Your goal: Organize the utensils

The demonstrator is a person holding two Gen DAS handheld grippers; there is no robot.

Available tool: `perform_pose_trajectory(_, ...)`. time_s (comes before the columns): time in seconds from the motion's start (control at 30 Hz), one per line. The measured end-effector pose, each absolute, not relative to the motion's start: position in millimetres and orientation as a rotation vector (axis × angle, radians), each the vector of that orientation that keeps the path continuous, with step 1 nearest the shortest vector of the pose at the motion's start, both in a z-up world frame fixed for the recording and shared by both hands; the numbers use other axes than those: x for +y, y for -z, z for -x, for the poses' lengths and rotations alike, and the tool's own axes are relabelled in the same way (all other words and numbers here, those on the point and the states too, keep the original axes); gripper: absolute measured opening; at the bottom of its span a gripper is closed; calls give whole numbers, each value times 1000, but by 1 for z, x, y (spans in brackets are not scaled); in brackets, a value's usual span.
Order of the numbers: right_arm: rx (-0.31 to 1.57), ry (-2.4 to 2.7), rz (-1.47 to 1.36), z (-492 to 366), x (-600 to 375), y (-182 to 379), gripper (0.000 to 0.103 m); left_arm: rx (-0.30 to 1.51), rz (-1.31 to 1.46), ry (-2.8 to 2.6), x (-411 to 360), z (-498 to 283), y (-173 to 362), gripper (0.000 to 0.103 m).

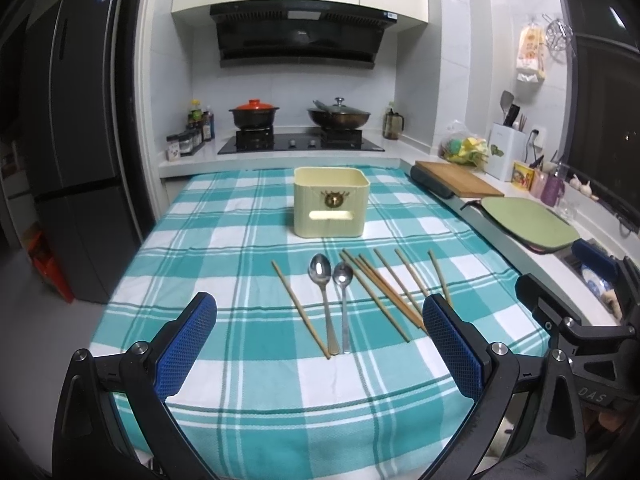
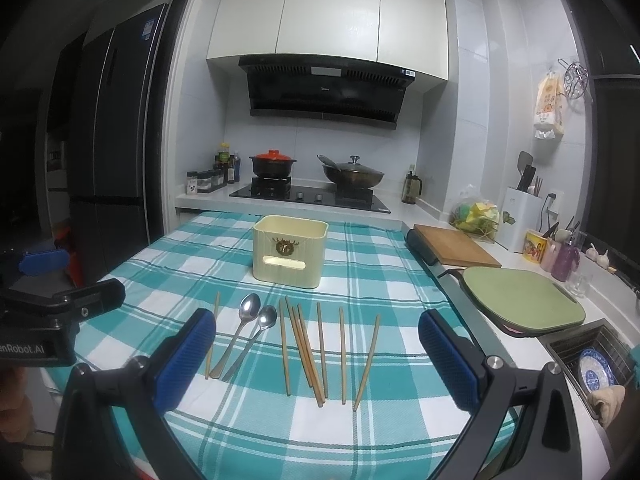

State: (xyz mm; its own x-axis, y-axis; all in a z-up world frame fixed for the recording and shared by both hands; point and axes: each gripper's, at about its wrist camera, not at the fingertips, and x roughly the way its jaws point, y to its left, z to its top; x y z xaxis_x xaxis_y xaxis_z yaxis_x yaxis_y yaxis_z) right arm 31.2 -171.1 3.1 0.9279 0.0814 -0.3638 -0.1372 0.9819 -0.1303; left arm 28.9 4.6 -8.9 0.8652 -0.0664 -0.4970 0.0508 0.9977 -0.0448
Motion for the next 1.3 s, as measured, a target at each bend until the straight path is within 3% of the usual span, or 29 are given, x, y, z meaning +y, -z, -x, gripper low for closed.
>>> perform_pose_trajectory(0.8,420,-121,103,-56,-178,12,103,607,67,-36,29,-58,32,103)
perform_pose_trajectory(1.13,524,-109,34,-88,-200,45,103,712,77,8,25,-96,67,103)
perform_pose_trajectory(1.3,693,-60,64,-117,-218,77,103,778,91,-34,35,-123,89,103)
